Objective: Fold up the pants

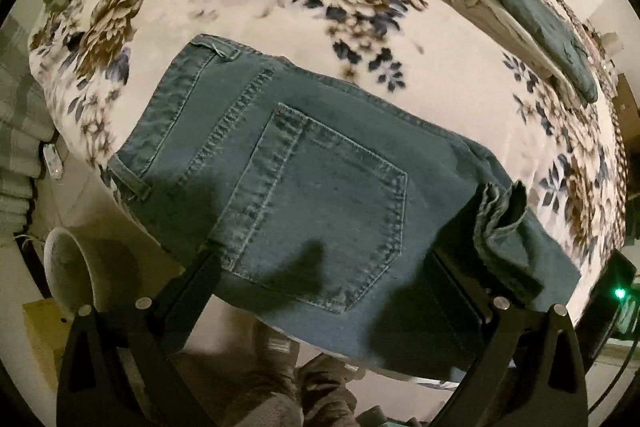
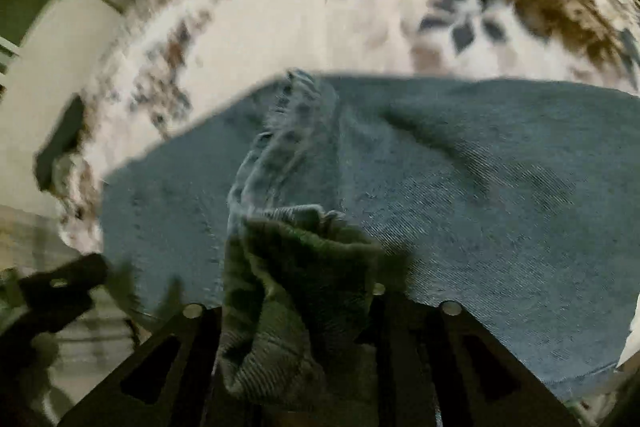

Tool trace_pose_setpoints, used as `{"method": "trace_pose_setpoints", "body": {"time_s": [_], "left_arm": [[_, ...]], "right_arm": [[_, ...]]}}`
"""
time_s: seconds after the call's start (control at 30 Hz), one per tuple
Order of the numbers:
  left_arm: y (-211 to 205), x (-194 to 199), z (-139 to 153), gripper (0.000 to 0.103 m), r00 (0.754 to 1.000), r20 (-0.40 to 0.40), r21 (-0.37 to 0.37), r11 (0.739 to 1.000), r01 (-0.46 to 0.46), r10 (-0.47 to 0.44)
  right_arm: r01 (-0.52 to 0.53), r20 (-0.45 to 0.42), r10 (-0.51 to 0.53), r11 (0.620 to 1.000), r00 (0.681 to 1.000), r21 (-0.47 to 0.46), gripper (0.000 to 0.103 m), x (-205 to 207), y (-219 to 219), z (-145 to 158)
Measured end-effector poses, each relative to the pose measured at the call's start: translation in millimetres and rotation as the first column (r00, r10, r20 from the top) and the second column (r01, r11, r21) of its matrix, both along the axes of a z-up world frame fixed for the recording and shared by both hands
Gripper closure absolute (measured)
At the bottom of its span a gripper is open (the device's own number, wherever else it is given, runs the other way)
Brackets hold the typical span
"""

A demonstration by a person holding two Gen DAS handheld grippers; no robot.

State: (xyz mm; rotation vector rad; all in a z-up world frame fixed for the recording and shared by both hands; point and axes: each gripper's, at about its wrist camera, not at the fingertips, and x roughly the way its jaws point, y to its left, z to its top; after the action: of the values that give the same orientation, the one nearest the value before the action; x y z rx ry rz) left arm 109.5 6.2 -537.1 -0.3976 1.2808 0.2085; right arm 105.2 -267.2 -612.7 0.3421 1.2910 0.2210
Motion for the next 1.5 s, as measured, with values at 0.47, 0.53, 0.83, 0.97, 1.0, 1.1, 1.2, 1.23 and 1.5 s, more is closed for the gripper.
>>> {"method": "trace_pose_setpoints", "body": {"time_s": [0.47,0.53,0.83,0.97,1.0,1.1,1.2,1.23,1.5], "left_arm": [[-81,49,-35,0.000,0.979,-0.017,-0.064,0.978,0.200,-0.201],[-97,57,-54,0.014,0.964,-0.072,-0.038,0.966,0.254,-0.256],[-110,39,-59,0.097,0.943,-0.045,-0.026,0.944,0.330,-0.331],[-102,24,-45,0.098,0.949,-0.029,-0.044,0.949,0.312,-0.313],[-99,20,-44,0.098,0.952,-0.036,-0.052,0.952,0.302,-0.304],[-93,15,-47,0.098,0.957,-0.053,-0.068,0.958,0.280,-0.284],[-89,13,-61,0.098,0.962,-0.078,-0.083,0.963,0.257,-0.263],[-90,13,-65,0.098,0.962,-0.082,-0.082,0.964,0.254,-0.260],[-72,15,-68,0.092,0.981,-0.061,-0.195,0.966,0.171,-0.186]], "right_arm": [[0.178,-0.069,-0.183,0.981,0.981,-0.075,0.004,-32,-125,31],[0.232,-0.096,-0.245,0.965,0.965,-0.125,0.004,-35,-145,23],[0.317,-0.139,-0.342,0.933,0.929,-0.171,0.004,-45,-179,9],[0.293,-0.153,-0.324,0.936,0.934,-0.193,0.004,-43,-176,3],[0.287,-0.159,-0.319,0.938,0.934,-0.195,0.004,-40,-171,-1],[0.266,-0.191,-0.303,0.944,0.934,-0.198,0.004,-37,-167,-9],[0.243,-0.206,-0.289,0.944,0.935,-0.221,0.004,-33,-165,-14],[0.233,-0.207,-0.281,0.945,0.937,-0.230,0.004,-30,-163,-16],[0.184,-0.211,-0.241,0.948,0.947,-0.260,0.004,-11,-147,-19]]}}
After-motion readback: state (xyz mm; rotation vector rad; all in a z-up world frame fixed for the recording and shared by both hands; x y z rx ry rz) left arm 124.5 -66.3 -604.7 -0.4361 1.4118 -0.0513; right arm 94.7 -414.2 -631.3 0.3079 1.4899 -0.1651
